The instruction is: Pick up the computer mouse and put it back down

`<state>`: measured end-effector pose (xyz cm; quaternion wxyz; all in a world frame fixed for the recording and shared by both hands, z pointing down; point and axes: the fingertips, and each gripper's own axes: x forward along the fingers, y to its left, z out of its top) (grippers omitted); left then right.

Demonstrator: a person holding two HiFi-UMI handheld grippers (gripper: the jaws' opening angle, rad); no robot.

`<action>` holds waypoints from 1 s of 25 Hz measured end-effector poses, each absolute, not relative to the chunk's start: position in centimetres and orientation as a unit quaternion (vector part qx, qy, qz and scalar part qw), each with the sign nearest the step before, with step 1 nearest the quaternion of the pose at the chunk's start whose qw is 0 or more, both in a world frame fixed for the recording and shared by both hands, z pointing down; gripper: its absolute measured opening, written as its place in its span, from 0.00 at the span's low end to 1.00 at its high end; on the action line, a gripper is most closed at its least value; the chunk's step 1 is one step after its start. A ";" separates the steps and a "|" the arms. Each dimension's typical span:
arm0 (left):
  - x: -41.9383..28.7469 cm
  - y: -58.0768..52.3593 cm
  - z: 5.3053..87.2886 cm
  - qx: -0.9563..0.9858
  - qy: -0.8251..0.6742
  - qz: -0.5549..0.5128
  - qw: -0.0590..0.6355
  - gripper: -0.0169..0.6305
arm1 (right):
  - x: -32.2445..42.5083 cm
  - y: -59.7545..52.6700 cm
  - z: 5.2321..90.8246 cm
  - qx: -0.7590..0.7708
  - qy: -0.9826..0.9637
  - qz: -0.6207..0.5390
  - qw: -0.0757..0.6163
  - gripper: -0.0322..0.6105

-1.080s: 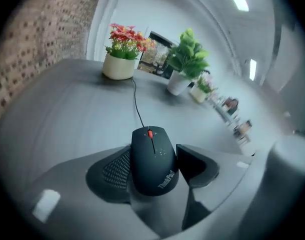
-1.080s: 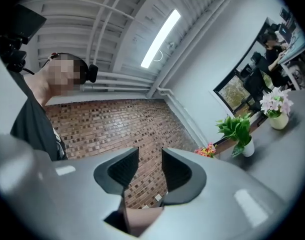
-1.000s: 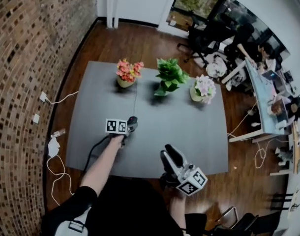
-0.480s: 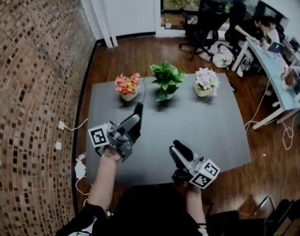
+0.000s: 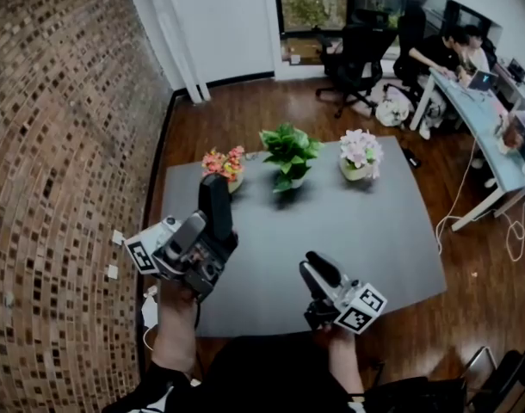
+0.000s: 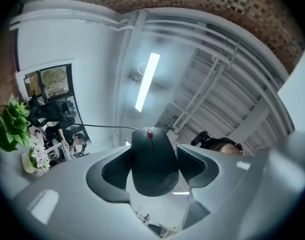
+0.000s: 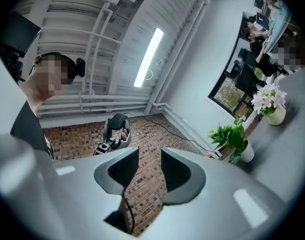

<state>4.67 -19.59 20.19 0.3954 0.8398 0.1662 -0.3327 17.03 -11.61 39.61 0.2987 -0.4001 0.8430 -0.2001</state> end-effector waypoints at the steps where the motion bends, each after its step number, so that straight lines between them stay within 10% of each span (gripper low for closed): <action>1: 4.7 -19.3 19.9 0.839 0.171 -0.335 0.394 0.47 | 17.2 -11.7 39.6 -0.400 0.843 -0.200 0.299 0.26; 8: 4.7 -21.0 22.8 0.876 0.098 -0.307 0.359 0.47 | 17.6 -12.1 39.5 -0.396 0.847 -0.196 0.297 0.26; 25: 1.1 -30.6 67.0 0.848 -0.355 0.092 0.382 0.46 | 18.5 -11.4 41.6 -0.431 0.837 -0.218 0.256 0.26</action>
